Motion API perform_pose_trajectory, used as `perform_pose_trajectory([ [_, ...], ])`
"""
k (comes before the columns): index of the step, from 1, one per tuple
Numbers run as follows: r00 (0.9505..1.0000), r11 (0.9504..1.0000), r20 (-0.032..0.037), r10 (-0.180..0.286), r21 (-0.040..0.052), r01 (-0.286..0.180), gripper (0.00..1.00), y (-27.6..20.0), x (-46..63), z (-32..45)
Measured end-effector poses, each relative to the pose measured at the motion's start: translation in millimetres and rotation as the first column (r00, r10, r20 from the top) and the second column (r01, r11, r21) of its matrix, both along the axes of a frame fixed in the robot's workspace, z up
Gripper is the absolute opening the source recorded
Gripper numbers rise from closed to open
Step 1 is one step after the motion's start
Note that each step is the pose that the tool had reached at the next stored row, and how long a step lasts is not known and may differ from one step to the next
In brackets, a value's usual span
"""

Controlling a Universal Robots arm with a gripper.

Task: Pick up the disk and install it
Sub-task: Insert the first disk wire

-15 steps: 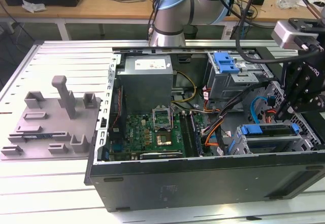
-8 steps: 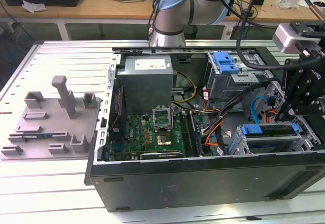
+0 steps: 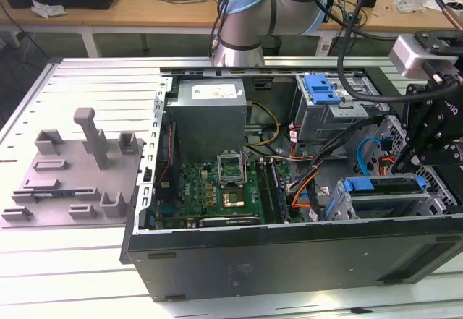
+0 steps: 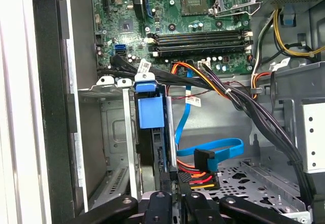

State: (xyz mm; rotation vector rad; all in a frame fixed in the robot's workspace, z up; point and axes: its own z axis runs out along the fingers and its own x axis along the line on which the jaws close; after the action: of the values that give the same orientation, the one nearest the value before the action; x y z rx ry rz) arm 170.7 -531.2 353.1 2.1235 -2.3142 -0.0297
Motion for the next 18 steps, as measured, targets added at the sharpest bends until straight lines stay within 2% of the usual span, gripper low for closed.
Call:
perform_pose_trajectory([
  [6, 1.0000, 1.0000, 0.0001, 0.000, 0.0009, 0.000, 0.17, -1.0, 0.0, 0.0],
  [13, 1.0000, 1.0000, 0.0000, 0.002, 0.0008, -0.002, 0.17, -4.7, -0.1, 0.0],
  [18, 1.0000, 1.0000, 0.0000, 0.009, 0.0008, -0.010, 0.17, -4.9, -0.1, 0.0],
])
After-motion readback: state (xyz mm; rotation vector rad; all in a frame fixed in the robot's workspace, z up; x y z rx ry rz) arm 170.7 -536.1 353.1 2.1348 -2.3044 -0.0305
